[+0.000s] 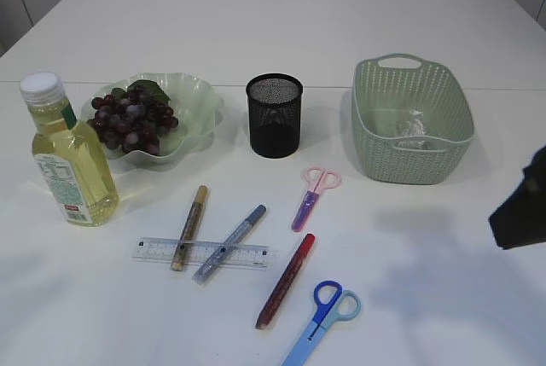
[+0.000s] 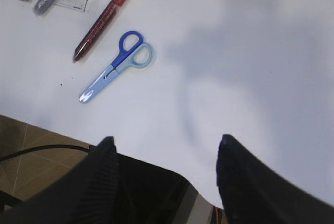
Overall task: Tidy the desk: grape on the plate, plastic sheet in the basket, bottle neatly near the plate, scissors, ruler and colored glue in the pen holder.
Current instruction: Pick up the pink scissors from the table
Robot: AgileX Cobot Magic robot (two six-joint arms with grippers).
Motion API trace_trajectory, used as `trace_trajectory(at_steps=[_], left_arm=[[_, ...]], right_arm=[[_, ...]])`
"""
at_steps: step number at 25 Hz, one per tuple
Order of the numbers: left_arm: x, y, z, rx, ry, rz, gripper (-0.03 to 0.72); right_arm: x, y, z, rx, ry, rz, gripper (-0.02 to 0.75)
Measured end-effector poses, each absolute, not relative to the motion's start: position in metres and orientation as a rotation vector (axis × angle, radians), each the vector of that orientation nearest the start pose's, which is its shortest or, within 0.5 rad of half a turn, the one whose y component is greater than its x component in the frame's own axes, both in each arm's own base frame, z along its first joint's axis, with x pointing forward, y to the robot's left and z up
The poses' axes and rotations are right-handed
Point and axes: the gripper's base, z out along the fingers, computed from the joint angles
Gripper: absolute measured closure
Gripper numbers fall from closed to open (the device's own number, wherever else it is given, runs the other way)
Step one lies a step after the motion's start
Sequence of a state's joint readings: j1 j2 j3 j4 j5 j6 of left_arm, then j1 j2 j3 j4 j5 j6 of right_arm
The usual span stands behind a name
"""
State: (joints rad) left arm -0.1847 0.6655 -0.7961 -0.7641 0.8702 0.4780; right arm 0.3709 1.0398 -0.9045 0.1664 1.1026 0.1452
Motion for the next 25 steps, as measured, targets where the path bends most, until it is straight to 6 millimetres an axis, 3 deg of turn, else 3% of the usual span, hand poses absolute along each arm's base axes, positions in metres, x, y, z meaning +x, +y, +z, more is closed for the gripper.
trace_trajectory(at_steps=[11,25], left_arm=[[0.099,-0.068,0.367,0.461,2.010,-0.735,0.246],[0.098,-0.068,0.366,0.467,2.017,-0.739,0.246]], right_arm=[[0.231,0.110,0.305,-0.220,2.804,0.441,0.266],[0.233,0.119,0.300,-0.079,2.876,0.581,0.265]])
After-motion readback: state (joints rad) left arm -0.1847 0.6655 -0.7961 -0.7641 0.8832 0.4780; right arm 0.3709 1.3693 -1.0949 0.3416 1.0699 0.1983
